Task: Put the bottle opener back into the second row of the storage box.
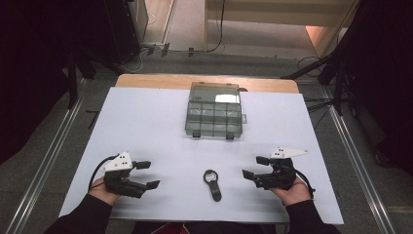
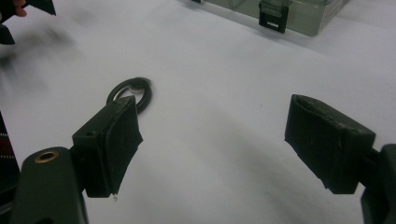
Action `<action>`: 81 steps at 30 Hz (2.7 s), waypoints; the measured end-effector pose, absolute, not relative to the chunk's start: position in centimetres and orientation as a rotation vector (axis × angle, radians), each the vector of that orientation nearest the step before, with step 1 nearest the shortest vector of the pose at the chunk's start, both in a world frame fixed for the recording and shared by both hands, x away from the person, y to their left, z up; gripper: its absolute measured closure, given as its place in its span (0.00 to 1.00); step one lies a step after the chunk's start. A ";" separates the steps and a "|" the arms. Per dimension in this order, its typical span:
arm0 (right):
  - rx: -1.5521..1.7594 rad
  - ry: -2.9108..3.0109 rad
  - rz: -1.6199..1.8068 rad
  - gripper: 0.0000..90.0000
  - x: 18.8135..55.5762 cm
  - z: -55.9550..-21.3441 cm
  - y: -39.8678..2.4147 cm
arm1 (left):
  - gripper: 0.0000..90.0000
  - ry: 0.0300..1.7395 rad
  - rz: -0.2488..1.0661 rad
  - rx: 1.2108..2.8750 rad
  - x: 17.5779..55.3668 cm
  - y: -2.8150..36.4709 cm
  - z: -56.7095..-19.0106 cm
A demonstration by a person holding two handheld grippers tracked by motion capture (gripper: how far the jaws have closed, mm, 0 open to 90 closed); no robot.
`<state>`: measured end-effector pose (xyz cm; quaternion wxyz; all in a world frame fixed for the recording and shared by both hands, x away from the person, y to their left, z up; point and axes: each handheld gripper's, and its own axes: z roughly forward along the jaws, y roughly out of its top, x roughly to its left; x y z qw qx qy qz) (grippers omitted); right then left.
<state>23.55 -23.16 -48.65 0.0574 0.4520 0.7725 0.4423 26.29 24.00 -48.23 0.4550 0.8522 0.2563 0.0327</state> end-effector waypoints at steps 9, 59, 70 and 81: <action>1.413 2.320 1.329 0.20 23.8 -48.5 -22.4 | 0.23 0.636 0.081 2.100 26.3 24.0 -48.2; 1.477 2.490 1.202 0.25 25.9 -48.5 -14.2 | 0.23 0.638 0.081 2.096 26.3 24.1 -48.2; 1.535 2.539 1.062 0.25 26.2 -48.2 -12.4 | 0.23 0.639 0.079 2.099 26.3 24.1 -48.2; 1.622 2.626 0.837 0.29 26.0 -47.5 -10.8 | 0.23 0.641 0.080 2.099 26.3 24.1 -48.2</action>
